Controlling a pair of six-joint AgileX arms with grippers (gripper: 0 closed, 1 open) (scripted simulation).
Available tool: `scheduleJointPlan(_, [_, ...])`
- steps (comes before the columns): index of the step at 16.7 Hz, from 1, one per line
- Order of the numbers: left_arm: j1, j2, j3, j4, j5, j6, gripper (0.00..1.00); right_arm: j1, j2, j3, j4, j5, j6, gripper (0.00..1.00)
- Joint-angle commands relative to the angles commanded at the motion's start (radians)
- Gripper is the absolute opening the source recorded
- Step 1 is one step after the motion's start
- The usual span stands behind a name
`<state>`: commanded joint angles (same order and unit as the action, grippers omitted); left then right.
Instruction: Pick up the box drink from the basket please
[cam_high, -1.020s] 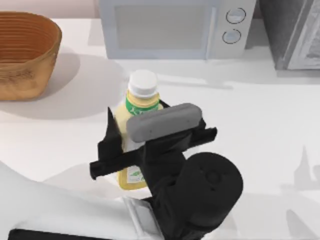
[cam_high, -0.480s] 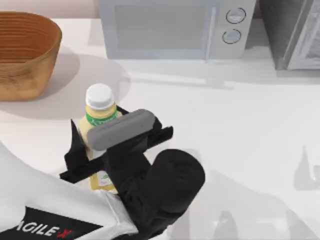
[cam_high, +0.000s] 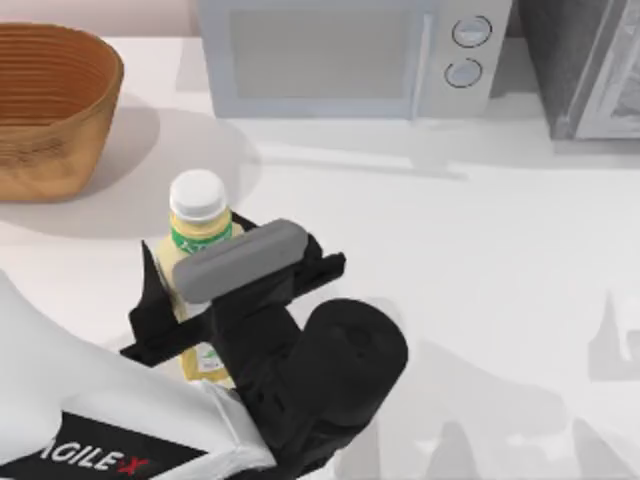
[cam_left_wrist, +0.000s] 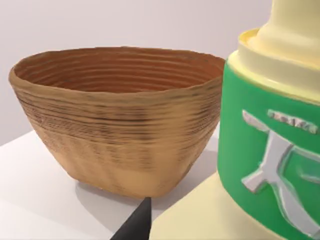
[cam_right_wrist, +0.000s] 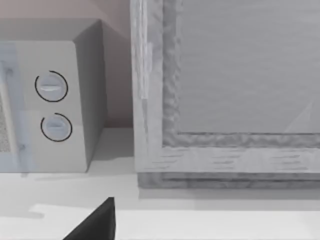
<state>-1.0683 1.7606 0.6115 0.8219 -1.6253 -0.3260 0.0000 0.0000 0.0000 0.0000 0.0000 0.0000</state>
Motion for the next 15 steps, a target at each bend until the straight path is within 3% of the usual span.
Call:
scheduleJointPlan(9, [0.000,0.000,0.000,0.000,0.000,0.000,0.98,0.000,0.000,0.000,0.000,0.000,0.000,1.00])
scheduleJointPlan(15, [0.000,0.000,0.000,0.000,0.000,0.000,1.00,0.000,0.000,0.000,0.000,0.000,0.000,1.00])
